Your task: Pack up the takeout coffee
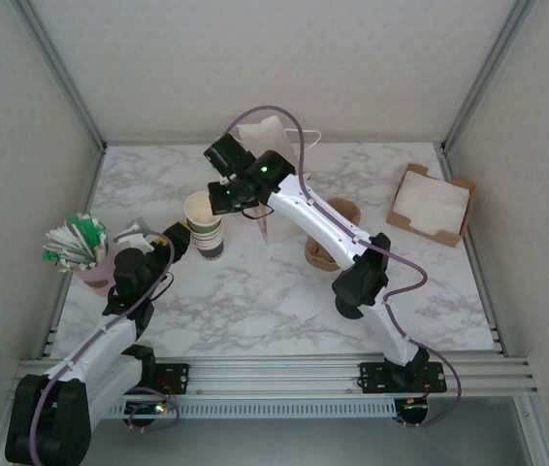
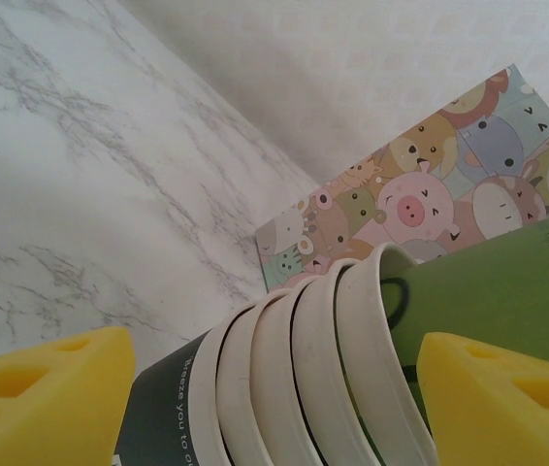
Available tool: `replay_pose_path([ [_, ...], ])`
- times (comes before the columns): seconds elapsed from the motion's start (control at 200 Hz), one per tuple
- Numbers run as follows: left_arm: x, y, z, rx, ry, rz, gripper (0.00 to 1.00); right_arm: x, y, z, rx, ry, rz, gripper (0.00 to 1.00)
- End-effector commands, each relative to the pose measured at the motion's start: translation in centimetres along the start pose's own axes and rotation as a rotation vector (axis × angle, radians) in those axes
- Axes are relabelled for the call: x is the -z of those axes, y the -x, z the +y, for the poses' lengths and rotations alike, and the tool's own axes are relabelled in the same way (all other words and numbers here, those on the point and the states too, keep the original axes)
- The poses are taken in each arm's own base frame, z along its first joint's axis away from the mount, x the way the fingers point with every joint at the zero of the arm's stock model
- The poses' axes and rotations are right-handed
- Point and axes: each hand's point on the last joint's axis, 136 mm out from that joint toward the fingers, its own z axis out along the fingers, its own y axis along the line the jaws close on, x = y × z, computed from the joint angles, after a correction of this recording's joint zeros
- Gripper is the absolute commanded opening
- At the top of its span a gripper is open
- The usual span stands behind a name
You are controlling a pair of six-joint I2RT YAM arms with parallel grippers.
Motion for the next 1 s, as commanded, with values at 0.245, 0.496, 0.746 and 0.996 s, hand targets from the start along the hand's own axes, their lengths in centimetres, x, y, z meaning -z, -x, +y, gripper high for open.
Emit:
replay_pose_path([
  [0.245,0.2,0.6,-0.5,-0.01,-0.022,-0.023,0.78,9.3,2.4,1.7,0.028,0.097,-0.152,0.01],
  [0.496,0.4,0.9,-0.7,-0.021,-0.02,-0.033,0.81,13.3,0.8,2.2,0.081,0.121,-0.169,0.01],
  [0.746,2.1,2.5,-2.6,-0.054,-0.057,-0.097,0.99,14.4,-4.7,-0.2,0.111,0.079,-0.104,0.02],
  [0.996,4.3,3.2,-6.3,-0.134,-0.14,-0.157,1.0,11.1,-12.0,-5.3,0.036,-0.02,0.003,0.02],
])
